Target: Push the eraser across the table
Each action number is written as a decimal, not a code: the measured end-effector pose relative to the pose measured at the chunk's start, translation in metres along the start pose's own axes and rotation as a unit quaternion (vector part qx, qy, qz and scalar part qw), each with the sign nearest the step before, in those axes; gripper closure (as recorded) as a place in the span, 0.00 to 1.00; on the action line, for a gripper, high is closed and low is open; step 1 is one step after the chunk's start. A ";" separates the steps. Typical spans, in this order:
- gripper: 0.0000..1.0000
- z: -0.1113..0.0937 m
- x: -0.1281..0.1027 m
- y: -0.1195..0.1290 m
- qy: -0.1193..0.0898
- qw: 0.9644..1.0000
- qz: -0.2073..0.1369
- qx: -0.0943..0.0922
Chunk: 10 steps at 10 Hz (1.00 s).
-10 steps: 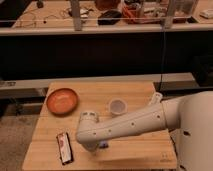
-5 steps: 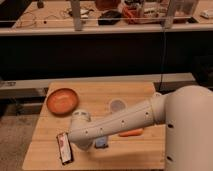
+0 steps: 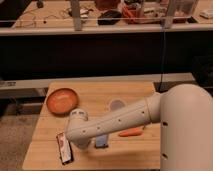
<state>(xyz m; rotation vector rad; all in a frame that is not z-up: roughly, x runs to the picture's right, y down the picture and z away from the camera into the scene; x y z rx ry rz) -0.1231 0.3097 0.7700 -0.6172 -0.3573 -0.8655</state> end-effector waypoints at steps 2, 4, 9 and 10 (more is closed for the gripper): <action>0.95 0.001 -0.001 -0.004 0.002 1.000 -0.001 -0.001; 0.95 0.001 -0.001 -0.006 0.002 1.000 -0.001 -0.003; 0.95 0.003 -0.009 -0.029 0.006 1.000 -0.022 -0.006; 0.95 0.003 -0.009 -0.030 0.006 1.000 -0.026 -0.006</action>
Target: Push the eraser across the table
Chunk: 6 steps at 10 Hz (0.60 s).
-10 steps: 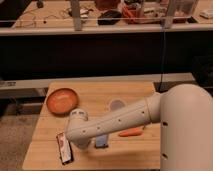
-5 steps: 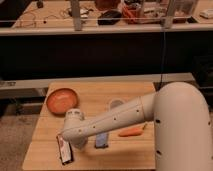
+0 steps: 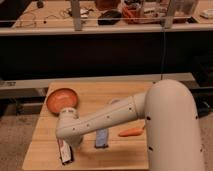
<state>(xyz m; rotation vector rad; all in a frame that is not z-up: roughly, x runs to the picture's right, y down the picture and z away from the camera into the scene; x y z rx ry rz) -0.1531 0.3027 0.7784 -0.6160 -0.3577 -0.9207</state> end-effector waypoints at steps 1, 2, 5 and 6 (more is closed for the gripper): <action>0.95 0.000 -0.001 -0.001 0.001 1.000 -0.003 -0.001; 0.95 0.000 0.000 -0.004 0.001 1.000 -0.005 -0.001; 0.95 0.001 -0.003 -0.012 0.002 1.000 -0.014 -0.003; 0.95 0.001 -0.002 -0.013 0.003 1.000 -0.015 -0.003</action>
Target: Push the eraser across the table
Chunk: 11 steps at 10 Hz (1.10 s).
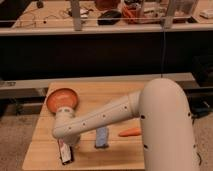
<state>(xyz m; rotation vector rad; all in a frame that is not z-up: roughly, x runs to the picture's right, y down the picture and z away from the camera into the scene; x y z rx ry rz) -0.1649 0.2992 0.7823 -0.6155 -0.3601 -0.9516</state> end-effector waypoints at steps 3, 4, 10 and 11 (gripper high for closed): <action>0.95 0.001 -0.001 -0.003 0.001 1.000 -0.007 -0.004; 0.95 0.002 -0.003 -0.005 0.001 1.000 -0.013 -0.006; 0.95 0.003 -0.004 -0.010 0.001 1.000 -0.023 -0.015; 0.95 0.003 -0.006 -0.012 0.001 1.000 -0.026 -0.016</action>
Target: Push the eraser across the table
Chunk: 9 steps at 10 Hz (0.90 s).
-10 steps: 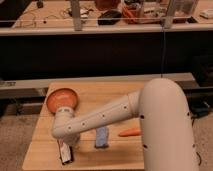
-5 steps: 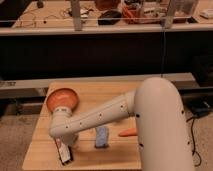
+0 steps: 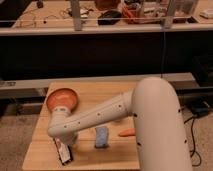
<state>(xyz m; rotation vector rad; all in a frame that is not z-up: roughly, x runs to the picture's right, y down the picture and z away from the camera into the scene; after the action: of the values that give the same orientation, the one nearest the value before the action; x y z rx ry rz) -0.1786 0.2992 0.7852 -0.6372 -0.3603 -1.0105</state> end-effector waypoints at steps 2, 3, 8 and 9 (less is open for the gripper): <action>0.95 0.000 -0.003 -0.003 0.000 1.000 -0.004 -0.003; 0.95 0.000 -0.003 -0.005 0.000 1.000 -0.005 -0.006; 0.95 0.000 -0.011 -0.010 -0.004 1.000 -0.011 -0.010; 0.95 -0.001 -0.011 -0.010 -0.004 1.000 -0.011 -0.012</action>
<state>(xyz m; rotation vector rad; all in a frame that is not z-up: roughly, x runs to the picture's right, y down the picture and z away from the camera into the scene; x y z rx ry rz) -0.1932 0.3023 0.7815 -0.6602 -0.3627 -1.0356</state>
